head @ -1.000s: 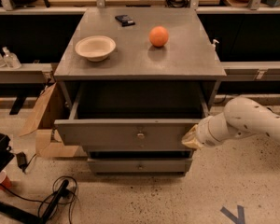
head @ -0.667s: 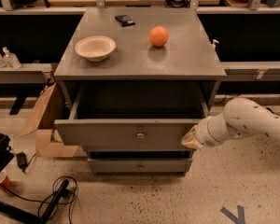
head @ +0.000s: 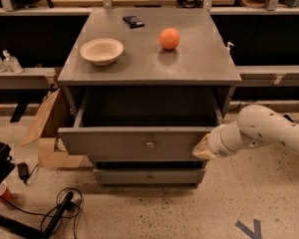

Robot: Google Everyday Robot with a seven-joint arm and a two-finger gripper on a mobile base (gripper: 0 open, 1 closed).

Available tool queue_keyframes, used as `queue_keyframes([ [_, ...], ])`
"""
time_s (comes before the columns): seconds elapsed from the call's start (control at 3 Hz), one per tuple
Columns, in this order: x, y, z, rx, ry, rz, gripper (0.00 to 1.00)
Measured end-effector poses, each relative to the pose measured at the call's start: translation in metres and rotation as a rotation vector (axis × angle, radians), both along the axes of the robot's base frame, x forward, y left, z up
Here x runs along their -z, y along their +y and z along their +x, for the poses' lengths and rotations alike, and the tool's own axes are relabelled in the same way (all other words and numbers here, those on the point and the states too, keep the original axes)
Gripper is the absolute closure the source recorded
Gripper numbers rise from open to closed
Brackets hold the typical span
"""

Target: Close top drawer

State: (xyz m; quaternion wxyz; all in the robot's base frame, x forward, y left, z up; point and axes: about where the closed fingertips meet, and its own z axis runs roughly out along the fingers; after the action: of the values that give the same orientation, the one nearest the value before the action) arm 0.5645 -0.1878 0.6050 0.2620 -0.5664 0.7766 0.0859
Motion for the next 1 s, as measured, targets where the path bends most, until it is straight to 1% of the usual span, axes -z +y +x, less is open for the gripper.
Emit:
queue_keyframes([
  [0.33, 0.0012, 0.0014, -0.0004, -0.002, 0.002, 0.001, 0.12],
  [0.67, 0.0023, 0.0025, -0.0012, -0.004, 0.004, 0.001, 0.0],
  [1.0, 0.0023, 0.0025, -0.0012, -0.004, 0.004, 0.001, 0.0],
])
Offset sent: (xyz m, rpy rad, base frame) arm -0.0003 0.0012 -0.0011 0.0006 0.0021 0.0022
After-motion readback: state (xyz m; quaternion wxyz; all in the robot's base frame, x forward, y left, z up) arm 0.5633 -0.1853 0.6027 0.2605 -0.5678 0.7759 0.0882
